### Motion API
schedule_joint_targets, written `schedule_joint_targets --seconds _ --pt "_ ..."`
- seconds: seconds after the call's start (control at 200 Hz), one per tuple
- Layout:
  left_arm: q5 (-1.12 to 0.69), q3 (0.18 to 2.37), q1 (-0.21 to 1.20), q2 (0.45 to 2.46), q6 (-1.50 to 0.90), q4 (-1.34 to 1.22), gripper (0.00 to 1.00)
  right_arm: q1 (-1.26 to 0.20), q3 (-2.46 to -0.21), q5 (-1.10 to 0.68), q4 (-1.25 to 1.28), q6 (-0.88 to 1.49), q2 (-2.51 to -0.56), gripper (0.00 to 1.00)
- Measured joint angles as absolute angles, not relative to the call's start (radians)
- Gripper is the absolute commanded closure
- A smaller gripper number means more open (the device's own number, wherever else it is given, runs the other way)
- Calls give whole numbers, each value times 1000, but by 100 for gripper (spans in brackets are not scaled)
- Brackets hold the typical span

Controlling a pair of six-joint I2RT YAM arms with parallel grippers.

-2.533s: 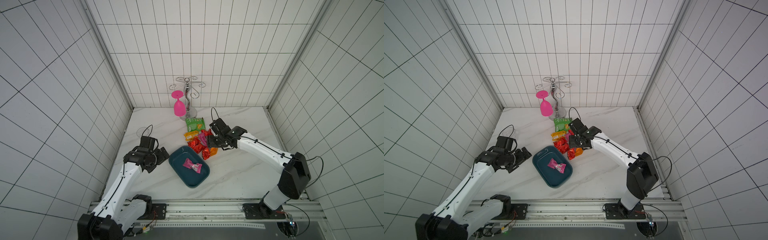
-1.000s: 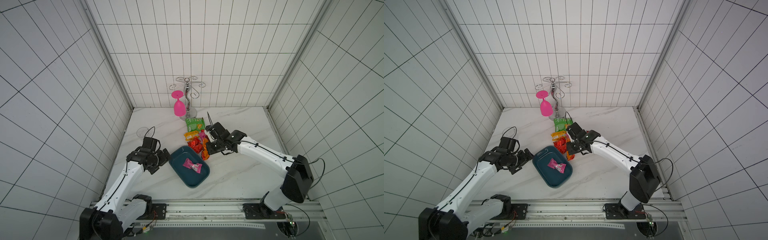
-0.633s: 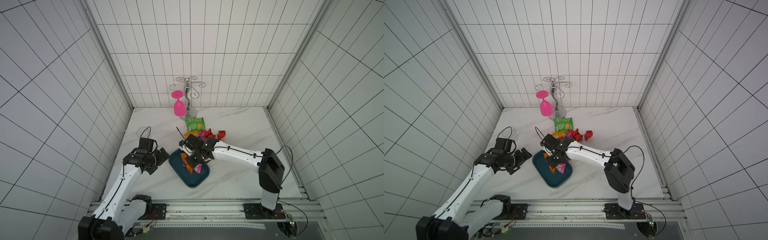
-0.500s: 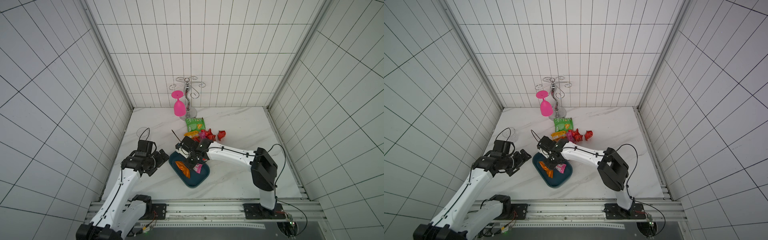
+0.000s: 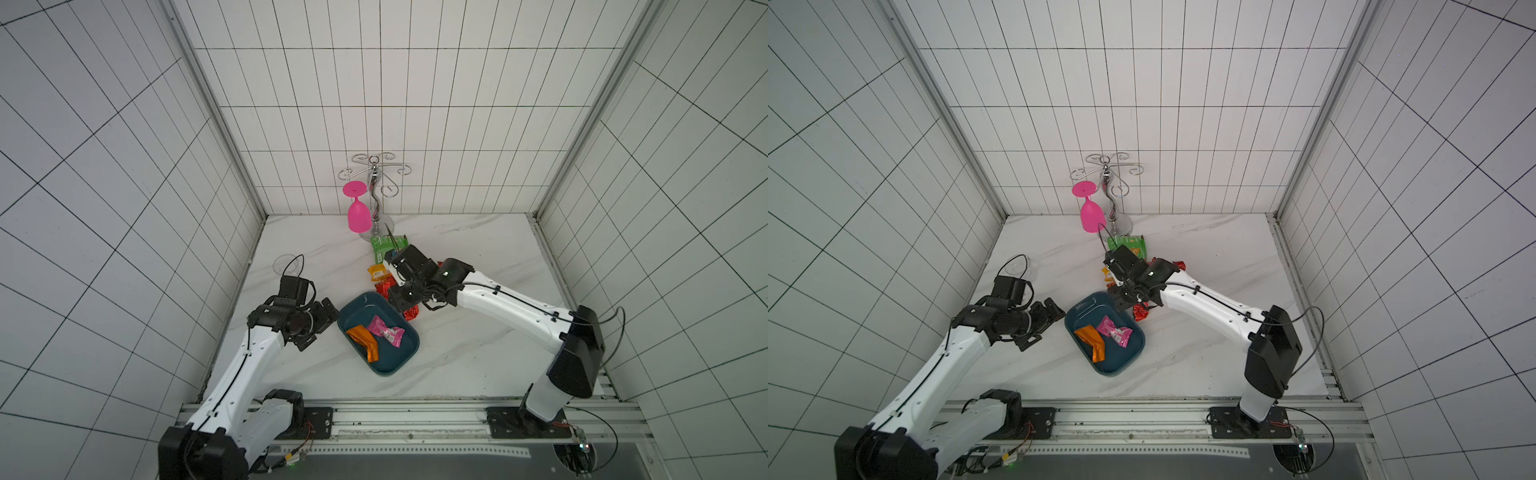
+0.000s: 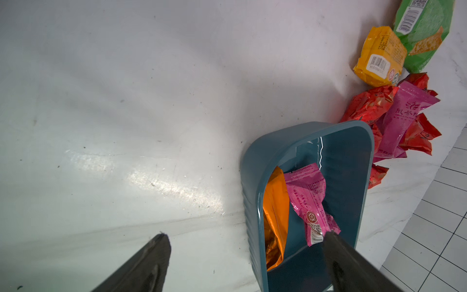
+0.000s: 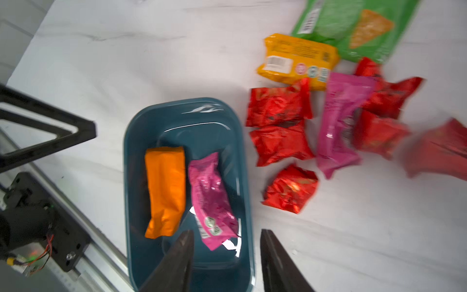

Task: Put the tea bags into the storage box
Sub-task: Pick up the tea bag from the center of the board.

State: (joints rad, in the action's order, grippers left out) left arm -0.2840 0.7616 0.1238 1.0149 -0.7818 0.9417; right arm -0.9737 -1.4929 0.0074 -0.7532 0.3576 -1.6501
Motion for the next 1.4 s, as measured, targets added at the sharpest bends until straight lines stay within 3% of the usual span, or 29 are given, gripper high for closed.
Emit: schedule_joint_targets --seconds 0.155,0.385,0.815,0.974,1.169,1.399 --pt "-294 794 132 1058 -766 939 3 -851 -1390 19 -749 429 -1597 30" --pt "-310 807 154 1082 -747 940 3 -781 -1314 -52 -703 470 -1631 29" --pt "-314 778 163 999 -744 965 3 -772 -1315 -155 -565 484 -1863 31" --pt "-312 778 163 1000 -744 971 3 -772 -1320 -192 -530 495 -1925 44" --pt "-302 772 163 972 -744 993 3 -772 -1322 -211 -506 505 -1949 75" --pt "-293 766 163 958 -744 999 3 -772 -1322 -212 -502 505 -1939 77"
